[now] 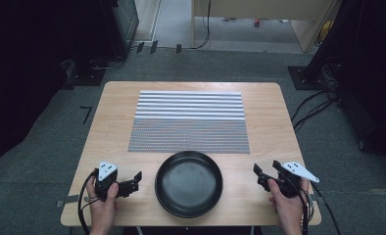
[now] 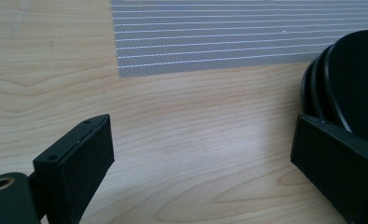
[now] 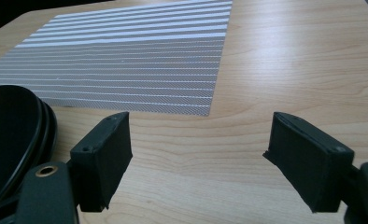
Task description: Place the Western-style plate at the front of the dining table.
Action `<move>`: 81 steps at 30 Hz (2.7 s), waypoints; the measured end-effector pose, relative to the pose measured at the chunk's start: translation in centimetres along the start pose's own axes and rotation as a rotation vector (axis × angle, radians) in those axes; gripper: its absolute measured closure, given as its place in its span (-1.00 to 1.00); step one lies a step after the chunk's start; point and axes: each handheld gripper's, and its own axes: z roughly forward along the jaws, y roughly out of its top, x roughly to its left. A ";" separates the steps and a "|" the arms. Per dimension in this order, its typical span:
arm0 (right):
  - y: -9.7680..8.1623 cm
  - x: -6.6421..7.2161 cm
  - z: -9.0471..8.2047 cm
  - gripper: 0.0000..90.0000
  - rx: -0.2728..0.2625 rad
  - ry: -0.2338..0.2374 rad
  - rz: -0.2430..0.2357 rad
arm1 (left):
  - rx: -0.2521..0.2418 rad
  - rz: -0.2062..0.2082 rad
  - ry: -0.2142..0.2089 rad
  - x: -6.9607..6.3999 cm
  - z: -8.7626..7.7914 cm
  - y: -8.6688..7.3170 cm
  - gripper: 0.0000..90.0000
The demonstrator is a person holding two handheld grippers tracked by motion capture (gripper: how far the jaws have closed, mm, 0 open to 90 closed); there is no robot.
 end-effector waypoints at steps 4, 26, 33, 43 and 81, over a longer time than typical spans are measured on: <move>0.0 0.7 0.1 -0.53 -0.001 0.017 0.002 | -0.006 -0.001 -0.020 -0.7 0.0 0.1 -0.87; -0.3 4.1 0.4 -0.38 -0.003 0.057 0.015 | -0.009 0.027 -0.093 -3.4 0.1 0.1 -0.87; -0.4 5.3 0.4 -0.37 0.003 0.073 -0.021 | -0.011 0.028 -0.120 -4.1 0.0 0.0 -0.87; -0.9 6.7 0.6 -0.15 -0.012 0.128 -0.036 | -0.006 0.053 -0.154 -5.3 0.1 -0.1 -0.87; -2.8 9.8 2.8 0.81 0.112 0.213 0.105 | 0.077 0.093 -0.187 -6.8 1.3 -1.1 0.25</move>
